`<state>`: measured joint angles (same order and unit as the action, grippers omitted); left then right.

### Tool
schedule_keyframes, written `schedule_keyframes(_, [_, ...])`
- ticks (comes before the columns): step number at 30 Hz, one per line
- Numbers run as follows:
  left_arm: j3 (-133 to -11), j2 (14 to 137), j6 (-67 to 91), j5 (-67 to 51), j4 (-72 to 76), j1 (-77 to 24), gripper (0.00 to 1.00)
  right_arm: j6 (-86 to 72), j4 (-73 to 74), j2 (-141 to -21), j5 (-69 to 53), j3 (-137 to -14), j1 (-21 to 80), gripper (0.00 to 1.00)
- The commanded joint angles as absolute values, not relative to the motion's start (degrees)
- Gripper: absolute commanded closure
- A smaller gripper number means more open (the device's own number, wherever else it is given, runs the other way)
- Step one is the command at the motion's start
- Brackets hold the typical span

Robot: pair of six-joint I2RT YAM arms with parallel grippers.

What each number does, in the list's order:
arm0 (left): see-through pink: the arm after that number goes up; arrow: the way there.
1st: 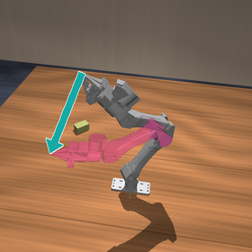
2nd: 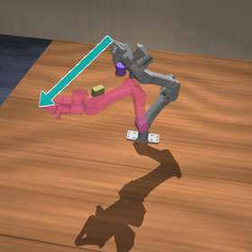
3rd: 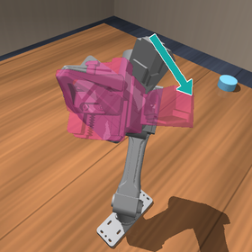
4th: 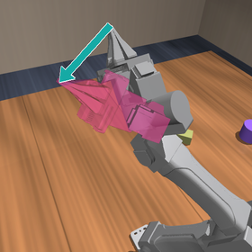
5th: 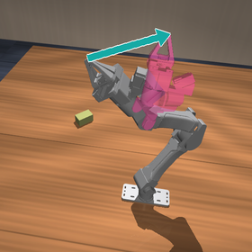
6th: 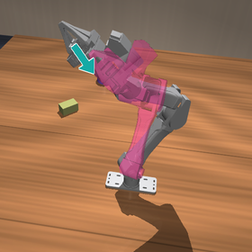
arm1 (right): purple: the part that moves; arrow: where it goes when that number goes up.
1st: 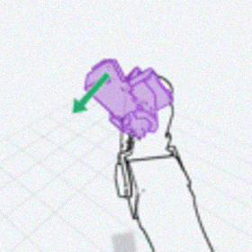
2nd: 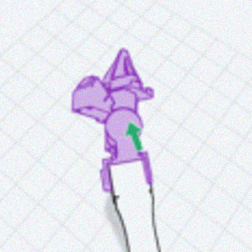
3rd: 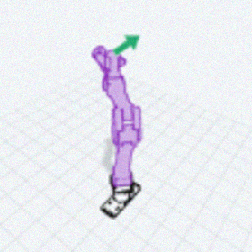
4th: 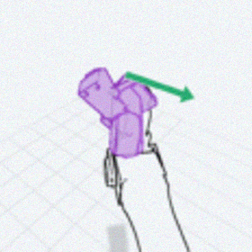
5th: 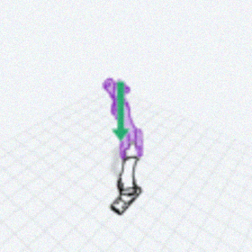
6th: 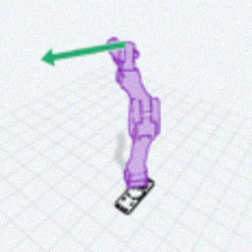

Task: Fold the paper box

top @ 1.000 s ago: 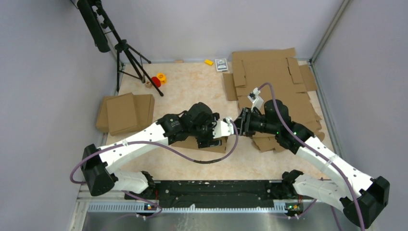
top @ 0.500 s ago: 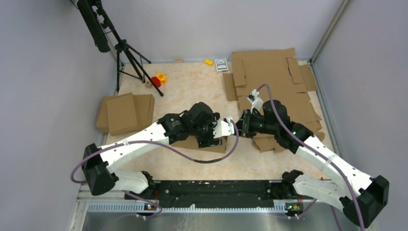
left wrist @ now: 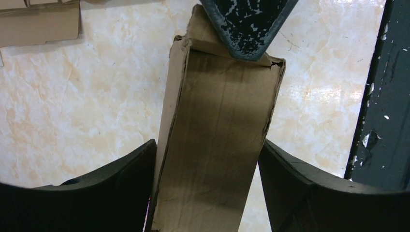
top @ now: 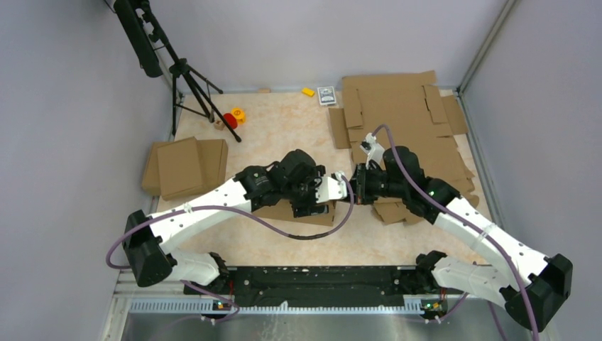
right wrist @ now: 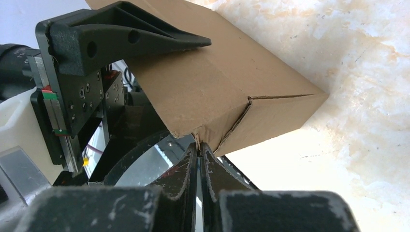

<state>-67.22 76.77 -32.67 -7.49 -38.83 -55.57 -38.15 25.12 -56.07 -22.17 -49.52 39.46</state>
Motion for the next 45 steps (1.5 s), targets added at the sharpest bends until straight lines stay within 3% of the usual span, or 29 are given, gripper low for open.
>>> schedule_keyframes(1, [-68.8, 77.9, -31.8, -9.2, -39.2, -56.0, 0.25, -36.1, 29.0, -57.5, -20.6, -50.1, 41.1, 0.99])
schedule_keyframes(7, [-68.9, 78.0, -31.7, -9.2, -39.3, -56.0, 0.25, -35.0, 32.1, -58.3, -19.5, -51.7, 42.6, 0.95])
schedule_keyframes(10, [-68.8, 78.2, -31.7, -9.2, -39.4, -56.0, 0.25, -35.0, 32.2, -57.9, -19.7, -52.4, 42.7, 0.86])
schedule_keyframes(16, [-68.6, 77.8, -31.8, -9.2, -39.4, -56.0, 0.25, -34.4, 35.6, -56.3, -17.1, -57.1, 42.6, 0.56])
schedule_keyframes(23, [-68.6, 77.9, -31.5, -9.1, -39.3, -56.0, 0.25, -37.9, 30.8, -49.8, -13.7, -54.5, 40.4, 0.48])
schedule_keyframes(32, [-68.6, 77.6, -31.5, -9.2, -39.2, -56.0, 0.24, -43.6, 19.3, -52.2, -21.1, -49.1, 37.0, 0.54])
schedule_keyframes(41, [-68.7, 77.7, -31.2, -8.9, -39.0, -56.0, 0.24, -42.3, 20.8, -53.3, -21.2, -46.6, 37.0, 0.61])
schedule_keyframes(45, [-69.3, 77.5, -30.6, -7.7, -38.2, -56.0, 0.15, -41.9, 21.9, -52.8, -20.7, -47.8, 37.0, 0.57])
